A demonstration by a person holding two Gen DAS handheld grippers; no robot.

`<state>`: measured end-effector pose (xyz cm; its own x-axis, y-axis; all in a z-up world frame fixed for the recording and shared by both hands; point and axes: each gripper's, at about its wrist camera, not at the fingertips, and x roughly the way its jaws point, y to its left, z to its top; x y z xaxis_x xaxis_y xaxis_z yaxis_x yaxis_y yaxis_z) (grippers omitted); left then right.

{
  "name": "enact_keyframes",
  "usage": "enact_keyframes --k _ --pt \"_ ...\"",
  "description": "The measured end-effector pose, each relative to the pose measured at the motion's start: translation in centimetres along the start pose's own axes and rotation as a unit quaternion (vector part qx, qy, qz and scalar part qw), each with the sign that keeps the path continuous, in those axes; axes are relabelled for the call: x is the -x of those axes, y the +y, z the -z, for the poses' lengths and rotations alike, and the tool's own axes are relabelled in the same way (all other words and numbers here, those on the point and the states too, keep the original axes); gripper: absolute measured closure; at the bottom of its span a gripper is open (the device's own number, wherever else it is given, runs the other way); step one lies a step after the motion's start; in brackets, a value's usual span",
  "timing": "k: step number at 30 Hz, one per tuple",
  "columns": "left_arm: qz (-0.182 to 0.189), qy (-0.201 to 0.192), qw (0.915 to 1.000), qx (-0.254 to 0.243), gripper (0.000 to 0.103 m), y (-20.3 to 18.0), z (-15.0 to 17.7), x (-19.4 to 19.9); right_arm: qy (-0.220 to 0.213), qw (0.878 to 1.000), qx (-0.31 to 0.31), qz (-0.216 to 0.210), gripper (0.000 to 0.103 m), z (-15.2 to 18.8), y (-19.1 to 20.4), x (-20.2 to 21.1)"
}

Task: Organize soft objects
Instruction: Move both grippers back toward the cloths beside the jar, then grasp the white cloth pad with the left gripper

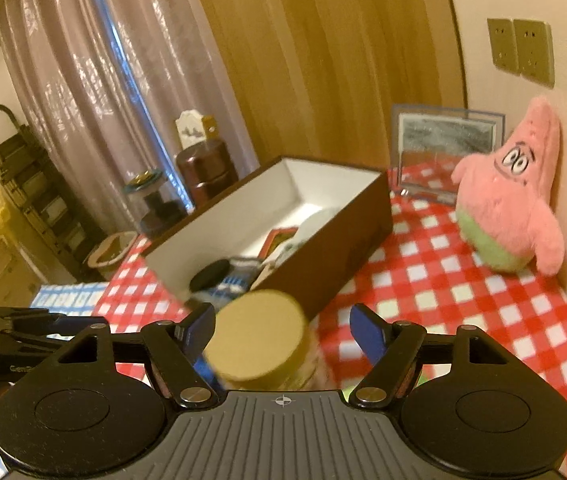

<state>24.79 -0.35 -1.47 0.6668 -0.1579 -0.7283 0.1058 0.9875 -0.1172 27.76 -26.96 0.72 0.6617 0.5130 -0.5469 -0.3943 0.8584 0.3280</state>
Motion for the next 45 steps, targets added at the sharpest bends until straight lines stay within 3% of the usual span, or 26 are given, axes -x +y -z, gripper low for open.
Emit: enact_keyframes --k 20,36,45 --pt "-0.024 0.050 0.9978 0.036 0.044 3.1 6.3 0.8 0.082 0.996 0.024 -0.005 0.029 6.1 5.1 -3.1" --pt "-0.046 0.070 0.9960 0.031 0.046 4.8 8.3 -1.9 0.137 0.990 0.017 0.006 0.029 9.4 6.9 -8.4" --pt "-0.053 0.078 0.9955 0.009 0.048 6.0 8.5 -4.6 0.140 0.990 0.021 0.007 0.029 10.0 7.6 -11.4"
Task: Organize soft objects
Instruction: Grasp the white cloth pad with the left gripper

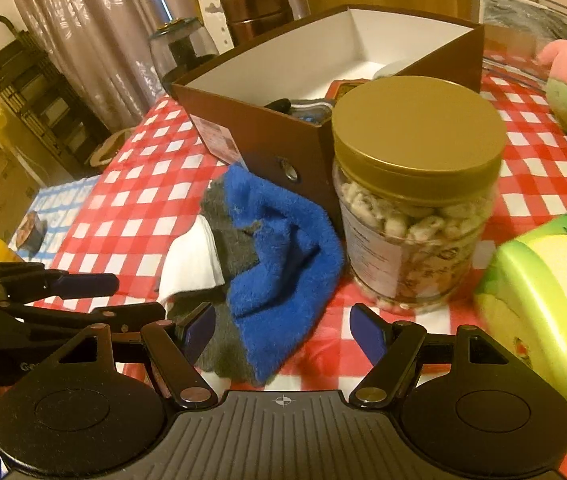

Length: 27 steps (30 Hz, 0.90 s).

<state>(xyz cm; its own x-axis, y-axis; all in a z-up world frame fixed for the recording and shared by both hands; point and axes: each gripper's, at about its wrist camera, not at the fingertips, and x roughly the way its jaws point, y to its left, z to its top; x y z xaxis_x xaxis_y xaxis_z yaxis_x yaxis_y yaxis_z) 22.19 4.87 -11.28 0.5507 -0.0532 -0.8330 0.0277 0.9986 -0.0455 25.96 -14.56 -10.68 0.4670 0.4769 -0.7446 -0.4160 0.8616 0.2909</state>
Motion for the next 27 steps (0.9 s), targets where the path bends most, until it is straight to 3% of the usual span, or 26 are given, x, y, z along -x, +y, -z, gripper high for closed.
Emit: enact_keyframes --k 12,15,17,19,21,26,27 --pt "0.012 0.011 0.9997 -0.017 0.051 1.2 -1.5 -3.8 0.006 0.999 -0.033 0.009 0.029 -0.7 -0.8 -2.5" --pt "0.022 0.013 0.9995 -0.015 0.065 1.6 -1.8 -4.1 0.008 0.999 -0.037 0.010 0.029 -0.7 -0.8 -2.8" --pt "0.026 0.013 0.9995 -0.014 0.069 2.0 -2.0 -4.2 0.008 0.999 -0.038 0.008 0.029 -0.8 -0.7 -2.9" --pt "0.031 0.019 0.9992 -0.014 0.086 2.4 -1.9 -4.4 0.007 0.999 -0.037 0.007 0.029 -0.9 -0.5 -3.1" --pt "0.034 0.023 0.9991 -0.012 0.096 2.8 -1.7 -4.4 0.006 0.999 -0.032 0.005 0.029 -0.9 -0.2 -3.3" --pt "0.035 0.027 0.9990 0.002 0.094 3.7 -1.3 -3.6 0.007 1.000 -0.022 0.002 0.029 -1.0 0.6 -3.8" --pt "0.035 0.029 0.9989 0.009 0.085 3.9 -1.3 -3.6 0.008 1.000 -0.021 0.002 0.029 -0.9 0.7 -3.9"
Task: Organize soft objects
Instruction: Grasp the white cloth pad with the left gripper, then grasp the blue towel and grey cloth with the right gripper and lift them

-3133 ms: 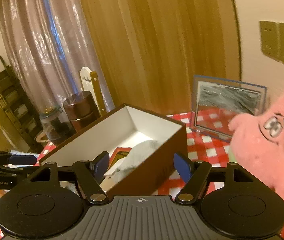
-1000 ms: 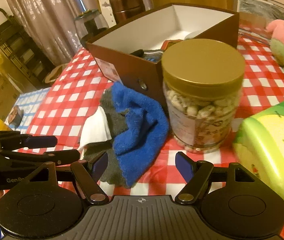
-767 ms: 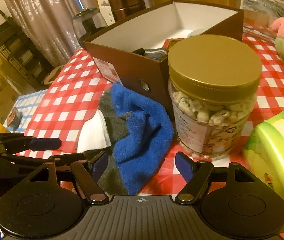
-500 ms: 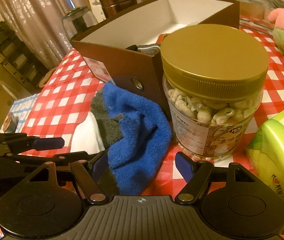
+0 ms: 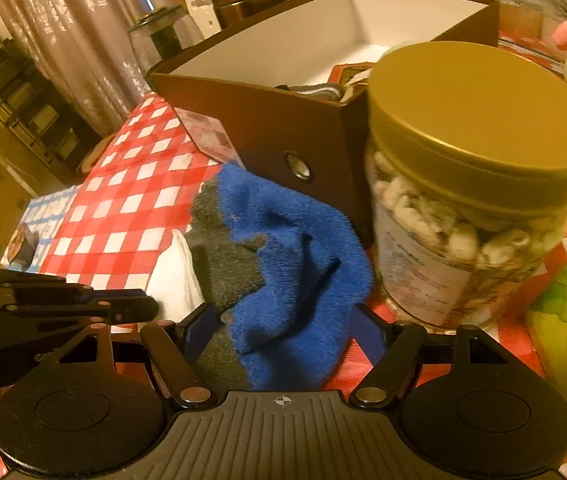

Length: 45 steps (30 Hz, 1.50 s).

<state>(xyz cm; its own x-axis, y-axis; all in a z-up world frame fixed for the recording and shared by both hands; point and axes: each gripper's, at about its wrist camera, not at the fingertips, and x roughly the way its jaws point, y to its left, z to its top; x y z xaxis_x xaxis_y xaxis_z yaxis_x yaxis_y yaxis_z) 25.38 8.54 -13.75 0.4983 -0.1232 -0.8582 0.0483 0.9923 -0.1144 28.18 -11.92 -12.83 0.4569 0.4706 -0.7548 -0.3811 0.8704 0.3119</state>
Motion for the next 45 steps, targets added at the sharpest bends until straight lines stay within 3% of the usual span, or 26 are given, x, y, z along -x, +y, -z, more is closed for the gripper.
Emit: enact_keyframes --k 1,3,6,8,10,12,24,30,31,33,35,45 --pt "0.002 0.001 0.9999 0.010 0.071 0.2 0.0 0.0 0.001 1.000 0.001 0.000 0.029 0.0 0.1 -0.1" --pt "0.005 -0.001 0.9996 0.027 0.060 0.5 0.1 -0.1 0.004 1.000 0.002 0.001 0.029 0.1 0.2 -0.3" --pt "0.016 0.006 0.9986 0.049 0.058 0.7 -0.1 -0.9 0.005 1.000 0.003 0.003 0.029 0.1 0.1 -0.3" --pt "0.029 0.005 0.9980 0.056 0.062 0.7 -0.2 -1.3 0.005 1.000 0.003 0.005 0.029 0.1 0.2 -0.4" --pt "0.034 0.004 0.9983 0.048 0.086 0.5 -0.4 -1.5 0.005 1.000 0.003 0.007 0.029 0.2 0.2 -0.4" --pt "0.038 0.000 0.9985 0.039 0.095 0.4 -0.4 -1.3 0.004 1.000 0.004 0.007 0.029 0.1 0.2 -0.5" --pt "0.010 -0.030 0.9979 0.056 0.095 3.2 0.4 2.5 -0.018 0.998 0.056 -0.009 0.029 -0.5 2.5 -1.6" --pt "-0.001 -0.025 0.9970 0.074 0.095 4.1 1.5 2.5 -0.014 0.996 0.092 0.014 0.030 0.0 3.8 -4.7" --pt "0.001 -0.025 0.9966 0.079 0.095 4.3 1.7 2.5 -0.014 0.995 0.101 0.022 0.035 0.3 4.0 -5.0" --pt "0.000 -0.027 0.9960 0.085 0.095 4.5 2.1 2.8 -0.025 0.991 0.126 0.043 0.070 0.6 4.2 -4.9" --pt "-0.005 -0.028 0.9960 0.085 0.095 4.7 2.4 3.0 -0.024 0.991 0.128 0.028 0.093 0.6 3.7 -4.4" --pt "-0.033 -0.035 0.9953 0.085 0.097 5.8 3.2 4.5 -0.017 0.994 0.099 0.043 0.097 1.9 0.7 0.4"
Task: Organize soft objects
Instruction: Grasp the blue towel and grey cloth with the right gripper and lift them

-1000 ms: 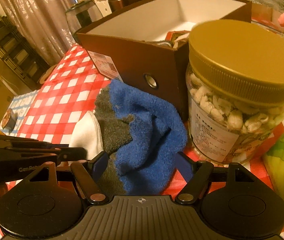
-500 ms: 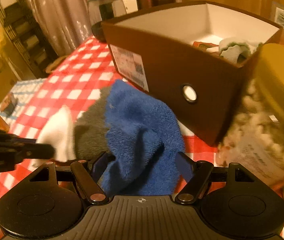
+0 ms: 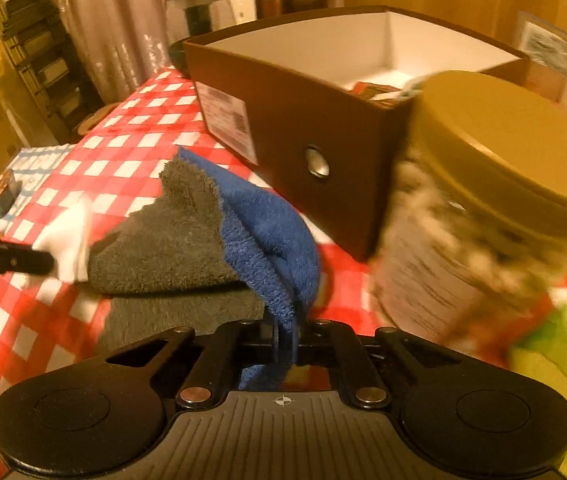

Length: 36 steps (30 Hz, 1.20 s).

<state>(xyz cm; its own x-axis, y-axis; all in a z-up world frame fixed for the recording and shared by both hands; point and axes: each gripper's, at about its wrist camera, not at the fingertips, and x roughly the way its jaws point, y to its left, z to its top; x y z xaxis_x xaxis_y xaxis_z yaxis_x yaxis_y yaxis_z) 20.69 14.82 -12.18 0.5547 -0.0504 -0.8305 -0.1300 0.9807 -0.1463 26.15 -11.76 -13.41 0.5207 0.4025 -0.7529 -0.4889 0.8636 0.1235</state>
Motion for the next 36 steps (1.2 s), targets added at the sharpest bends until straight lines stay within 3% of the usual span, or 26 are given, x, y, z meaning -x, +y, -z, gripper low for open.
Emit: enact_keyframes --k 7,10,16,20,22,24,27,30,33,36 --pt "-0.007 0.003 1.0000 -0.003 0.097 0.4 1.1 0.9 -0.055 0.998 -0.004 -0.043 0.097 -0.4 -0.9 6.8" --pt "-0.003 0.002 1.0000 -0.005 0.097 0.2 1.3 1.2 -0.084 0.993 -0.025 -0.084 0.097 -1.4 -1.7 9.8" --pt "0.007 -0.007 0.9999 -0.010 0.097 -0.4 1.9 2.1 -0.145 0.983 -0.041 -0.108 0.097 -3.3 -2.4 14.8" --pt "0.013 -0.007 0.9998 -0.011 0.097 -0.8 2.3 2.5 -0.169 0.973 -0.049 -0.147 0.097 -4.3 -2.5 17.0" --pt "0.015 -0.007 0.9998 -0.013 0.097 -1.0 2.4 2.6 -0.152 0.973 -0.051 -0.168 0.097 -4.6 -2.0 16.6" --pt "0.017 -0.007 0.9997 -0.014 0.097 -1.1 2.6 2.7 -0.109 0.975 -0.051 -0.189 0.097 -4.5 -1.3 15.2" --pt "0.020 -0.005 0.9997 -0.016 0.097 -1.3 2.9 2.8 -0.024 0.973 -0.079 -0.217 0.097 -3.4 -0.4 12.0" --pt "0.023 -0.003 0.9996 -0.017 0.097 -1.5 3.0 2.8 0.054 0.967 -0.125 -0.215 0.097 -2.0 -0.4 8.6" --pt "0.025 0.000 0.9995 -0.020 0.097 -1.6 3.2 2.8 0.102 0.967 -0.152 -0.175 0.097 -1.2 -1.5 5.7" --pt "0.027 0.003 0.9994 -0.022 0.097 -1.8 3.3 2.6 0.100 0.981 -0.137 -0.092 0.097 -1.3 -2.6 4.3"
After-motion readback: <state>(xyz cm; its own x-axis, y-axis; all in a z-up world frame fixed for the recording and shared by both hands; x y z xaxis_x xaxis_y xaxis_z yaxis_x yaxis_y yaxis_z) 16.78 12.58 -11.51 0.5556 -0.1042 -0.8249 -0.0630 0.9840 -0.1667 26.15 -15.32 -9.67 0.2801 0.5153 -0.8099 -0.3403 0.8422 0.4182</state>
